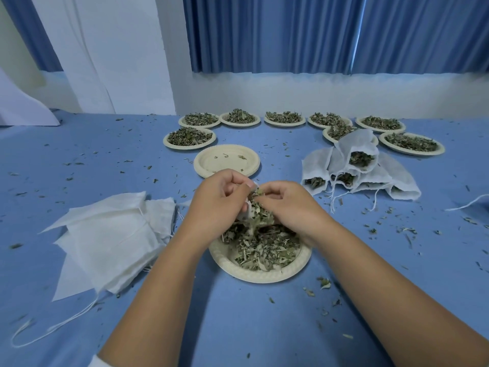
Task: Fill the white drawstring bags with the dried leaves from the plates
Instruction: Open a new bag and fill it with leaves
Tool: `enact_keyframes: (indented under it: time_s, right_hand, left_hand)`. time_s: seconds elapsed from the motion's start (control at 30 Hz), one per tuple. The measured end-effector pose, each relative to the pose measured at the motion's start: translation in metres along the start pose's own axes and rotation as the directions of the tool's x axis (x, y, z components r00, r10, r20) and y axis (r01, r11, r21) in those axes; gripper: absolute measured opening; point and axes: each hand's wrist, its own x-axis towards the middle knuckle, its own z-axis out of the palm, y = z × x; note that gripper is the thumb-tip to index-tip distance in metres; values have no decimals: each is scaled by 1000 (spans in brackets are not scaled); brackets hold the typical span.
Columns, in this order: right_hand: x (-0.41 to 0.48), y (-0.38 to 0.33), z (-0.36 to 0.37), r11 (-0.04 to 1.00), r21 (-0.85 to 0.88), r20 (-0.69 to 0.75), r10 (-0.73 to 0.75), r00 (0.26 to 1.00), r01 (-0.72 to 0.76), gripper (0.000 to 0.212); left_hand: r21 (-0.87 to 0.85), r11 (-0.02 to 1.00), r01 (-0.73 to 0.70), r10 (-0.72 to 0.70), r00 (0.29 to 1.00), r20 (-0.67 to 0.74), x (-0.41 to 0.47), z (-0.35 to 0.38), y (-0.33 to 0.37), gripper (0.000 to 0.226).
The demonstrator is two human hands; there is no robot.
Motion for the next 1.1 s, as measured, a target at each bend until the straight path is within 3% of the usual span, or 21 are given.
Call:
enact_keyframes:
  time_s: [0.07,0.13,0.3,0.4,0.5,0.57,0.73,0.9,1.1]
  right_hand:
    - [1,1,2,1000,-20,-106,17,994,-20,8]
    - [1,-1,2,998,27,-112,63,992,-60,12]
    - [-2,-17,-6,924,320,74,194,978,-208,11]
    - [-4,-23,-10,912,315,102,241,965,-261,14]
    - [-9,-24,-11,919,260,197,250,948,-297,22]
    - [-9,-23,-11,923,284,187,212,959,-260,21]
    - [-6,-16,-6,940,333,9,67,998,-66,8]
    - [-5,-15,-6,949,312,54,36,998,-51,8]
    - [-10,-13,-2,997,-36,19,-70,997,70,14]
  left_hand:
    - [32,999,-16,15,1000,12,0,1,0,9]
    - [86,996,-34,35,999,-18,-1,2,0,11]
    - [113,993,-45,67,978,-197,1,0,-1,13]
    - [92,995,-46,68,964,-256,1,0,-1,14]
    - [193,978,-75,121,963,-241,0,1,-2,15]
    - [243,966,-87,143,965,-222,1,1,-3,16]
    - [257,962,-87,121,986,-118,0,2,-4,16]
    - [229,970,-80,110,987,-119,0,2,-4,17]
    - [158,985,-65,75,996,-54,-1,4,-2,15]
